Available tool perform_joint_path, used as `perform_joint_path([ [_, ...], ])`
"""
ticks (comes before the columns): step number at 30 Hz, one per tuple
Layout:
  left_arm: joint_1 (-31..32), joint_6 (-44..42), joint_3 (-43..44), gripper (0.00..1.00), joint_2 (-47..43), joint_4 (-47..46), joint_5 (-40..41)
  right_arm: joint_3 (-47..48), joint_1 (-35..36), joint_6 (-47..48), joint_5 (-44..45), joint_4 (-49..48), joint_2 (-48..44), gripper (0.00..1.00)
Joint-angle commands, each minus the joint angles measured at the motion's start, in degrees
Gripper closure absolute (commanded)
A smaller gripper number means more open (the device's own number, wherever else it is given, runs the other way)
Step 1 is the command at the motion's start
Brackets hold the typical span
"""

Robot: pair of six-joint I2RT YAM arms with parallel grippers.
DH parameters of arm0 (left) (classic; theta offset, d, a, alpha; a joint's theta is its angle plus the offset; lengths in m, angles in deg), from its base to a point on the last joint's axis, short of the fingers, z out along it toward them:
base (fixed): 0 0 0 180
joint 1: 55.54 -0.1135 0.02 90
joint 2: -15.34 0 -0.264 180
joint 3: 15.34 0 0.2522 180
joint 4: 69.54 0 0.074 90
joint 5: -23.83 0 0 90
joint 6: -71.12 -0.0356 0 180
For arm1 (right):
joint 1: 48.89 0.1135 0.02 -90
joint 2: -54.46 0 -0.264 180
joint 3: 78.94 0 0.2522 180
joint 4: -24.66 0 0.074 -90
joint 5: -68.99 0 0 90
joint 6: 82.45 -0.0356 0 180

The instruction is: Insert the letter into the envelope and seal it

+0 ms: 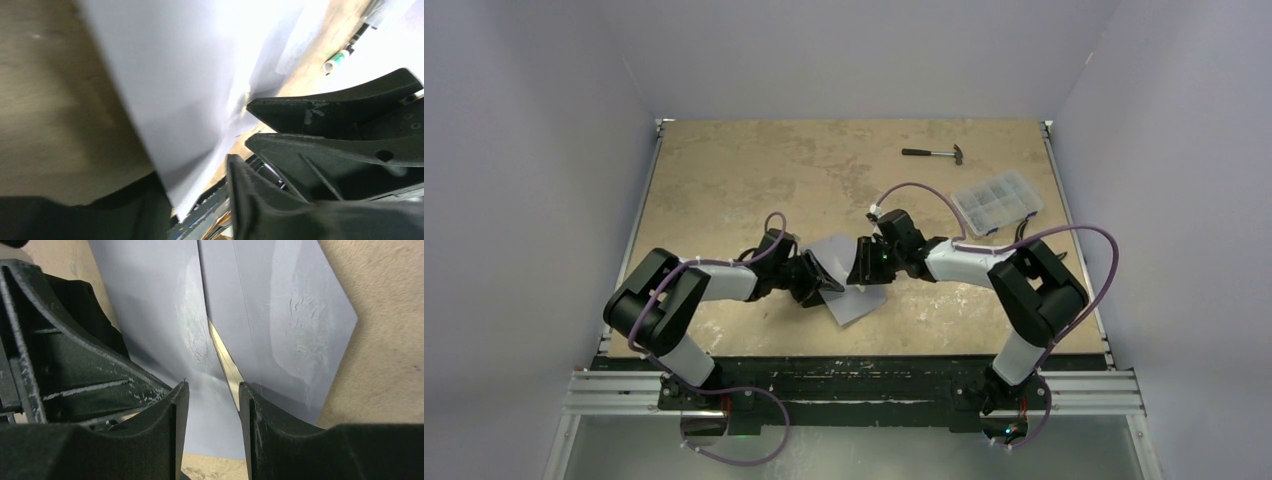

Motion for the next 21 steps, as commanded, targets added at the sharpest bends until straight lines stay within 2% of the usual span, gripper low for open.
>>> perform_joint_path([
  [1,0.1,-7.0,0.0,0.46,2.4,18.1,14.2,2.6,0.2,0.1,4.8,0.4,-6.5,0.56],
  [3,0.1,-9.2,2.5,0.35,0.4,22.7,17.3,3.2,0.1,0.2,7.5,0.4,-8.8,0.55],
  [5,0.1,-10.9,5.1,0.28,-1.3,27.5,20.5,3.9,-0.2,1.4,9.5,2.4,-10.1,0.54],
  [12,0.1,-12.8,7.6,0.17,-4.0,36.9,25.6,5.4,-0.3,5.5,5.1,3.8,-6.6,0.52],
  [15,0.1,-12.0,6.2,0.24,-5.4,36.2,24.6,5.0,-0.3,5.1,3.7,2.5,-5.6,0.53],
  [17,0.1,-11.3,5.5,0.35,-5.8,34.4,23.4,5.0,-0.3,5.0,3.1,2.0,-4.7,0.54],
  [21,0.2,-9.1,3.9,0.49,-5.3,30.4,20.6,3.7,-0.3,4.2,1.1,0.8,-2.8,0.56],
])
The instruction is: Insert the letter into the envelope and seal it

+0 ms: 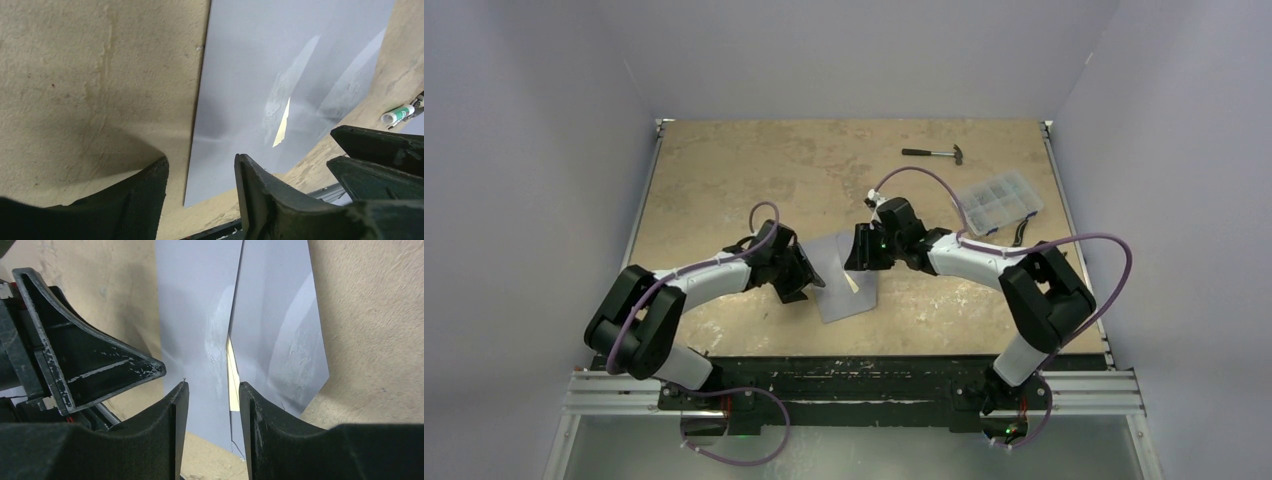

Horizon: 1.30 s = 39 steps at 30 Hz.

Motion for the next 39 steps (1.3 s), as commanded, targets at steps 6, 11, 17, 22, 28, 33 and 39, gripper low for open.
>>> perform_joint_path([
  [6,0.7,0.6,-4.2,0.56,6.3,2.4,1.2,-1.7,-0.1,0.6,-3.1,-1.8,3.0,0.58],
  [11,1.8,2.8,-2.7,0.64,9.2,3.3,1.3,-2.9,-0.1,0.2,-3.8,-4.0,4.3,0.56],
  [17,2.3,3.2,-2.8,0.65,10.8,3.0,1.4,-4.4,0.0,-0.5,-6.3,-5.8,4.8,0.56],
  [22,2.4,3.3,-2.7,0.66,11.9,2.2,1.1,-5.2,-0.1,-0.5,-6.8,-6.3,5.4,0.54],
  [28,2.4,3.0,-2.8,0.67,11.9,3.0,1.9,-3.2,0.0,0.1,-5.2,-3.9,2.5,0.54],
  [33,2.4,3.0,-3.0,0.71,12.1,3.3,2.2,1.7,-0.1,1.2,1.6,1.9,-2.6,0.56],
  [39,2.4,2.8,-3.0,0.72,12.4,3.2,2.4,4.1,0.0,2.5,3.8,4.9,0.0,0.55],
])
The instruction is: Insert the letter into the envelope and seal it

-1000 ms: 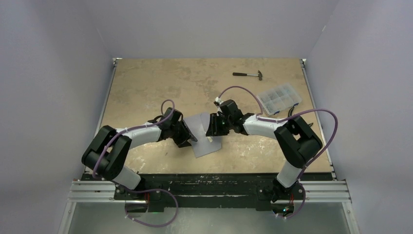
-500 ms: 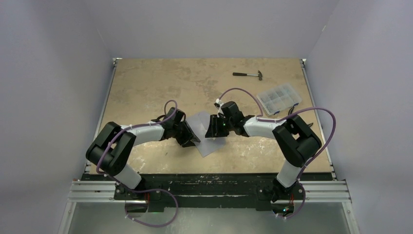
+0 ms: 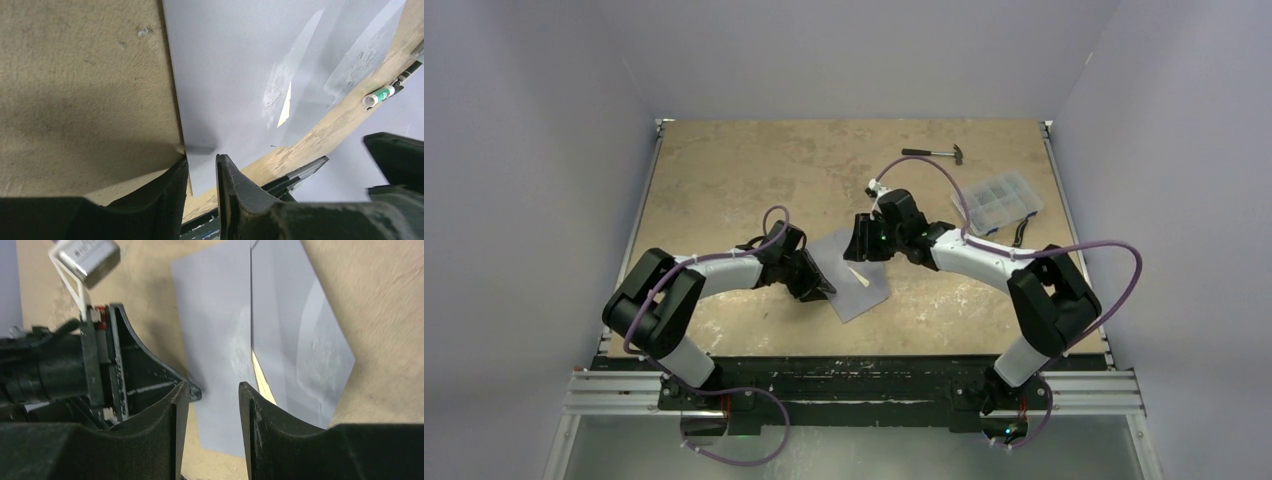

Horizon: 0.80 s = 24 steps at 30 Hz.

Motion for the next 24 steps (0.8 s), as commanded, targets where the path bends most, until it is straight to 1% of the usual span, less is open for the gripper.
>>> perform_joint_path([
  [1,0.8,-2.1,-3.8,0.72,5.1,9.0,9.7,2.7,0.3,2.2,2.9,2.8,2.1,0.55],
  [12,0.7,-2.3,-3.8,0.72,5.4,8.6,9.3,2.0,0.3,2.7,1.8,2.4,7.3,0.53],
  [21,0.8,-1.4,-4.8,0.73,5.7,5.7,7.5,-2.3,0.3,3.5,0.1,0.8,9.6,0.52],
  [24,0.8,-0.5,-5.4,0.73,5.9,3.9,6.0,-4.3,0.3,3.3,-2.0,-0.4,9.5,0.51],
])
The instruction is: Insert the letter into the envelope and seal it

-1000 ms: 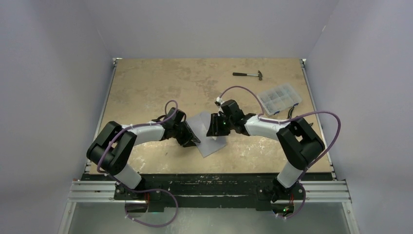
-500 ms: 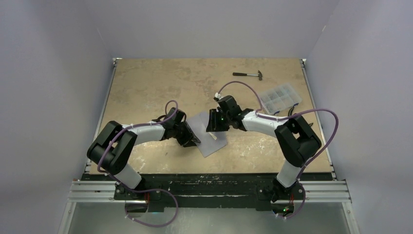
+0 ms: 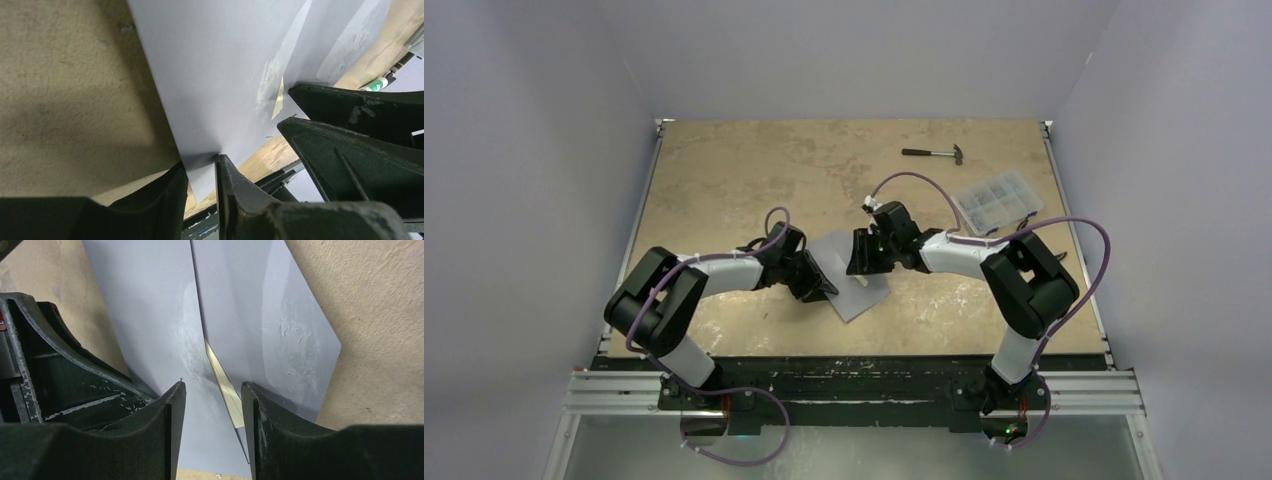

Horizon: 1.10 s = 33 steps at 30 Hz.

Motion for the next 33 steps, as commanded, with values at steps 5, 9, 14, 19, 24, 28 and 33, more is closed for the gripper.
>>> perform_joint_path([
  [5,0.8,-0.2,-5.0,0.74,6.2,4.3,6.6,-6.4,0.3,0.8,-4.4,-0.7,0.8,0.5],
  [9,0.8,-0.3,-5.0,0.75,6.9,3.9,6.4,-7.3,0.3,0.5,-6.4,-2.0,0.7,0.5],
  [14,0.8,-0.3,-4.9,0.76,7.4,3.5,6.5,-8.4,0.3,0.9,-6.9,-2.0,0.1,0.49],
  [19,0.8,-0.5,-4.4,0.76,8.0,3.2,6.6,-9.7,0.3,1.0,-7.3,-2.3,0.3,0.49],
  [24,0.8,-0.6,-4.0,0.72,8.8,1.8,6.2,-10.4,0.3,1.0,-8.9,-2.3,0.2,0.49],
  [28,0.8,-1.1,-3.2,0.67,9.2,0.8,6.3,-10.6,0.3,1.1,-10.3,-2.2,-0.7,0.49],
  [33,0.7,-2.8,-1.4,0.53,8.3,4.4,9.0,-7.1,-0.2,-1.8,-4.7,1.3,-2.9,0.48],
])
